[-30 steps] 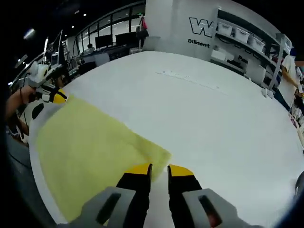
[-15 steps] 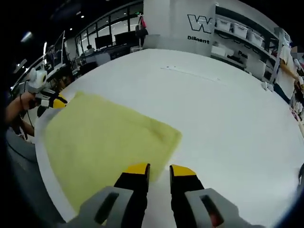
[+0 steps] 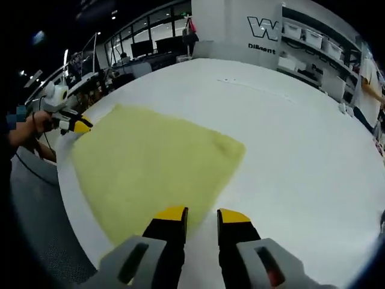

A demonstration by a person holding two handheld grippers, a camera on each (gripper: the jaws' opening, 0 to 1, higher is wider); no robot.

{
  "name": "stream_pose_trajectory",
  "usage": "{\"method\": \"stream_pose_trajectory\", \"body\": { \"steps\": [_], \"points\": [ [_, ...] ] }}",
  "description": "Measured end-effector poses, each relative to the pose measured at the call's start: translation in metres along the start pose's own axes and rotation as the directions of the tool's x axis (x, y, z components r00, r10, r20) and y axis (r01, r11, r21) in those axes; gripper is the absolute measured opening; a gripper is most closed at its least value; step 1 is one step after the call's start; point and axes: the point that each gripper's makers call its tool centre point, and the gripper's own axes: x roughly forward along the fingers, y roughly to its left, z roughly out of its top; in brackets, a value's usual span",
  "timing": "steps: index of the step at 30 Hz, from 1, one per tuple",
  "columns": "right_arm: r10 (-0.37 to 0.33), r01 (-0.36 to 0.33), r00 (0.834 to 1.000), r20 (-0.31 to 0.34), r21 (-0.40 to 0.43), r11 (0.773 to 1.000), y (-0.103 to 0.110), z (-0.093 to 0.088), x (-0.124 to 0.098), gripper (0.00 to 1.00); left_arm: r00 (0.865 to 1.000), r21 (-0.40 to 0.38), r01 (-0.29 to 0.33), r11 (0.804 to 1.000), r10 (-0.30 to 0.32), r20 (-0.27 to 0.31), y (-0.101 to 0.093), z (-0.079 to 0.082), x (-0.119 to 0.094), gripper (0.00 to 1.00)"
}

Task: Fold the garment on the visible template until the final outline fits inside the template.

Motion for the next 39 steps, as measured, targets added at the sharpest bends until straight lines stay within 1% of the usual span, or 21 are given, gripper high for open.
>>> {"method": "stream_pose_trajectory", "body": {
  "steps": [2,6,8,9,11,12,14,18,19,20,21,22,24,26,28,30,33,35,36,37,39],
  "points": [
    [0.011,-0.011,1.000,0.002,0.005,1.000,0.003,-0.003,-0.003,0.14,1.000,0.001,-0.003,1.000,0.003,-0.011,0.000,-0.005,-0.003,0.19],
    [0.061,-0.063,0.998,0.032,0.079,0.995,0.014,-0.009,-0.010,0.15,1.000,-0.014,0.007,1.000,-0.007,-0.024,-0.006,-0.014,-0.012,0.19],
    [0.070,-0.072,0.997,0.028,0.070,0.995,0.018,-0.014,-0.013,0.15,0.998,-0.020,-0.012,1.000,0.011,-0.060,-0.005,-0.020,-0.017,0.21],
    [0.076,-0.078,0.996,0.039,0.066,0.995,0.021,-0.013,-0.015,0.15,0.998,0.004,-0.015,1.000,0.016,-0.064,-0.006,-0.021,-0.018,0.21],
    [0.097,-0.101,0.994,0.052,0.086,0.991,0.026,-0.014,-0.016,0.15,0.998,0.004,-0.014,1.000,0.014,-0.065,-0.008,-0.023,-0.020,0.21],
    [0.131,-0.137,0.990,0.056,0.123,0.983,0.032,-0.017,-0.017,0.16,0.998,-0.018,-0.006,1.000,0.005,-0.067,-0.010,-0.026,-0.021,0.21],
    [0.141,-0.147,0.988,0.054,0.126,0.981,0.034,-0.020,-0.019,0.17,0.998,-0.065,0.008,0.998,-0.013,-0.069,-0.013,-0.030,-0.024,0.20],
    [0.158,-0.164,0.986,0.058,0.128,0.978,0.039,-0.025,-0.021,0.20,0.996,-0.083,0.030,0.996,-0.036,-0.079,-0.018,-0.036,-0.028,0.19],
    [0.162,-0.170,0.984,0.068,0.126,0.977,0.041,-0.025,-0.021,0.20,0.996,-0.150,0.054,0.987,-0.064,-0.065,-0.023,-0.036,-0.028,0.17],
    [0.178,-0.186,0.981,0.079,0.121,0.975,0.044,-0.025,-0.021,0.19,0.995,-0.166,0.065,0.984,-0.077,-0.064,-0.024,-0.037,-0.028,0.16],
    [0.205,-0.215,0.975,0.090,0.128,0.968,0.050,-0.025,-0.022,0.19,0.993,-0.205,0.089,0.975,-0.104,-0.063,-0.027,-0.038,-0.029,0.14],
    [0.208,-0.219,0.974,0.093,0.130,0.967,0.050,-0.025,-0.022,0.19,0.992,-0.223,0.094,0.970,-0.110,-0.063,-0.028,-0.039,-0.030,0.14],
    [0.218,-0.229,0.971,0.097,0.126,0.965,0.053,-0.026,-0.023,0.18,0.991,-0.194,0.102,0.976,-0.116,-0.062,-0.029,-0.041,-0.031,0.14],
    [0.232,-0.244,0.967,0.106,0.119,0.963,0.055,-0.027,-0.024,0.15,0.990,-0.198,0.113,0.974,-0.128,-0.067,-0.032,-0.044,-0.032,0.12],
    [0.260,-0.275,0.959,0.111,0.155,0.949,0.058,-0.030,-0.024,0.12,0.990,-0.214,0.114,0.970,-0.130,-0.063,-0.031,-0.046,-0.032,0.11],
    [0.277,-0.294,0.954,0.113,0.180,0.939,0.059,-0.032,-0.025,0.08,0.991,-0.256,0.120,0.959,-0.133,-0.035,-0.030,-0.046,-0.031,0.08],
    [0.276,-0.295,0.953,0.123,0.183,0.938,0.058,-0.033,-0.026,0.05,0.990,-0.282,0.127,0.951,-0.138,-0.020,-0.030,-0.047,-0.030,0.00],
    [0.280,-0.298,0.953,0.117,0.179,0.938,0.058,-0.034,-0.027,0.00,0.991,-0.280,0.126,0.952,-0.135,-0.013,-0.030,-0.047,-0.031,0.00],
    [0.291,-0.306,0.950,0.108,0.167,0.937,0.060,-0.035,-0.028,0.00,0.992,-0.270,0.108,0.957,-0.121,-0.031,-0.028,-0.048,-0.032,0.00],
    [0.315,-0.326,0.944,0.094,0.128,0.937,0.064,-0.036,-0.030,0.00,0.992,-0.221,0.097,0.970,-0.112,-0.055,-0.027,-0.050,-0.034,0.00],
    [0.277,-0.279,0.960,0.047,0.033,0.960,0.060,-0.038,-0.029,0.00,0.994,-0.098,0.089,0.991,-0.095,-0.057,-0.028,-0.046,-0.035,0.00]
  ]
}}
